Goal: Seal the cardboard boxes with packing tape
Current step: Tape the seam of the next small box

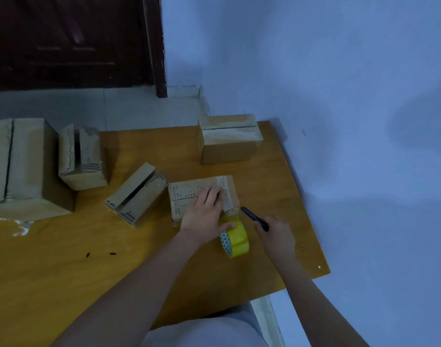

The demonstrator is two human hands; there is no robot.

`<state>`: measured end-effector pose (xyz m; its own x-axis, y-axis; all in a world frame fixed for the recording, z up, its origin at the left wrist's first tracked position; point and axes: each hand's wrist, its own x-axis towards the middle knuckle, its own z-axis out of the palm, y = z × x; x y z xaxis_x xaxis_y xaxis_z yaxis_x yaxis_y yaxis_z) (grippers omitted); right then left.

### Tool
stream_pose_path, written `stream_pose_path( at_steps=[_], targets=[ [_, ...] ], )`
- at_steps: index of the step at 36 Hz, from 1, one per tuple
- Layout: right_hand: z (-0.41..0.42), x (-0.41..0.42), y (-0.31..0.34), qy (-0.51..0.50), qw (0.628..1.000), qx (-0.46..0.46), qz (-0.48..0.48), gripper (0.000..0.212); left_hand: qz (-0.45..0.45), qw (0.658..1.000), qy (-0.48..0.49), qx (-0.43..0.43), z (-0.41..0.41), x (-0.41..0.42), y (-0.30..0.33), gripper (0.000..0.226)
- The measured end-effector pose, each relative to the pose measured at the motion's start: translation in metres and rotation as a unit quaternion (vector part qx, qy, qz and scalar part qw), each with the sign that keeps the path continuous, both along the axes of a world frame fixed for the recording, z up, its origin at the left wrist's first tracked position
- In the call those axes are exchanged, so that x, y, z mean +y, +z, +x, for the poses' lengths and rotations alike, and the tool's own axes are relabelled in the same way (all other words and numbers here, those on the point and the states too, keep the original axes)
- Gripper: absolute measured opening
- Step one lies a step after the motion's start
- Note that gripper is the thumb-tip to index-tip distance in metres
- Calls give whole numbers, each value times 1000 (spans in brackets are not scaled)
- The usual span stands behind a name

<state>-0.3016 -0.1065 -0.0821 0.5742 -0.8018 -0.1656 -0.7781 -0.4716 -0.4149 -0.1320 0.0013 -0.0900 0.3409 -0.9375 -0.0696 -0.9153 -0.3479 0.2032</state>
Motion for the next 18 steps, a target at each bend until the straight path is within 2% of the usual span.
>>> stream_pose_path(
  at_steps=[8,12,13,15,17,18],
  targets=[
    [3,-14,-38,-81,992,67,71,26,8,1000,5,-6,1,0,2,95],
    [11,-11,-49,-86,989,120,26,26,26,1000,4,-7,0,-2,2,95],
    [13,-9,-49,-89,991,94,23,27,33,999,3,-11,1,-2,1,96],
    [19,-7,-45,-84,993,-28,73,29,33,999,5,-21,2,-2,2,97],
    [25,-4,-35,-91,962,-156,206,29,13,999,8,-29,2,-2,-4,96],
    [27,-2,-29,-95,938,-189,273,27,-5,999,10,-33,2,-2,-7,95]
  ],
)
